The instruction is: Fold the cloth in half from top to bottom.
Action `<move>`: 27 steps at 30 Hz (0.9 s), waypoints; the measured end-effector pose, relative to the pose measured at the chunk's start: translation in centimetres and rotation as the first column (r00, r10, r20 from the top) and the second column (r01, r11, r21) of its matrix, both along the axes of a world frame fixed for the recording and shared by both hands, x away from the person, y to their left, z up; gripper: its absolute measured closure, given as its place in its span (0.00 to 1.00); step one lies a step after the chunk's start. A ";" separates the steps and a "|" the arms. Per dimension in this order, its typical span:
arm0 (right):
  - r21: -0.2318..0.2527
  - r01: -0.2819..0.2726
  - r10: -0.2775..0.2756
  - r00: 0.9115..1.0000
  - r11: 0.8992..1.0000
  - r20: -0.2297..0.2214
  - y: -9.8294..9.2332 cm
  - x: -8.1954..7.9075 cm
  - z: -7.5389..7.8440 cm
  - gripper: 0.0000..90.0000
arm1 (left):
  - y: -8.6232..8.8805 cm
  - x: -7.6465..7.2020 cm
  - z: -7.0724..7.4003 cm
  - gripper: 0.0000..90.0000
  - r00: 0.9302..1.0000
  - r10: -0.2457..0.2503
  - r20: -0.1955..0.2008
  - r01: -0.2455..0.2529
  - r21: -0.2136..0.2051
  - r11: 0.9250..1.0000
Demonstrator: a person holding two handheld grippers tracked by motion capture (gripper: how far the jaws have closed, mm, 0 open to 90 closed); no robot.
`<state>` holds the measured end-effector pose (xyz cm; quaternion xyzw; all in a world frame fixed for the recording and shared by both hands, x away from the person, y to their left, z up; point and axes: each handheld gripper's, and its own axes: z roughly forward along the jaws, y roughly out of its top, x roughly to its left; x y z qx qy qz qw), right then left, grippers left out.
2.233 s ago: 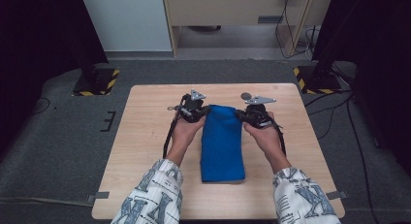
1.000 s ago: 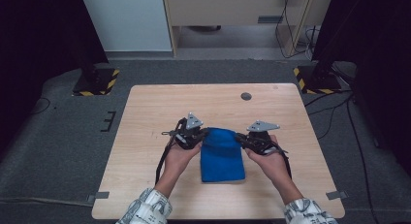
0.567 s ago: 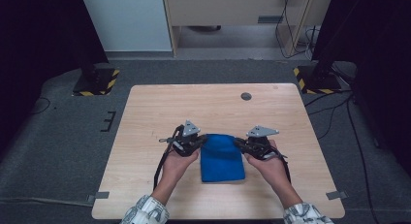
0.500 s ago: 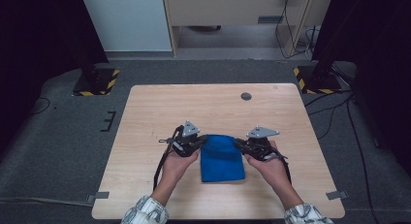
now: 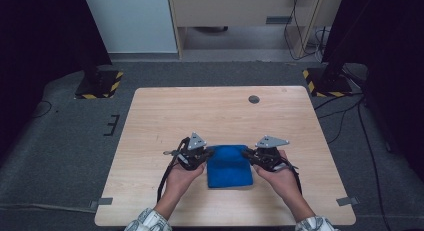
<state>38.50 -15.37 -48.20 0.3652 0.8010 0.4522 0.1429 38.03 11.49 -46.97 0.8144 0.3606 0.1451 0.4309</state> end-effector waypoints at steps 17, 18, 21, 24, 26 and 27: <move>-0.075 -0.036 0.036 0.999 0.996 -0.010 0.1 -1.4 -0.9 0.84 | -0.4 -1.1 -2.7 0.94 0.998 -0.015 -0.060 0.015 0.008 1.000; -0.077 -0.037 0.037 0.999 0.996 -0.011 0.1 -1.4 -0.9 0.83 | -0.5 -1.2 -2.8 0.94 0.998 -0.015 -0.058 0.016 0.009 1.000; -0.076 -0.042 0.040 0.999 0.996 -0.022 0.0 -1.7 -1.1 0.82 | -0.3 -1.4 -2.9 0.92 0.998 -0.017 -0.058 0.017 0.007 1.000; -0.084 -0.050 0.047 0.998 0.995 -0.032 -0.2 -2.0 -1.5 0.81 | 0.0 -1.7 -3.2 0.88 0.998 -0.016 -0.064 0.017 0.009 1.000; -0.085 -0.054 0.051 0.998 0.995 -0.038 -0.2 -2.2 -1.7 0.80 | 0.1 -1.9 -3.6 0.86 0.997 -0.021 -0.072 0.022 0.013 1.000; -0.086 -0.060 0.056 0.997 0.994 -0.043 -0.3 -2.4 -1.7 0.79 | 0.1 -2.0 -3.7 0.85 0.997 -0.023 -0.074 0.024 0.020 1.000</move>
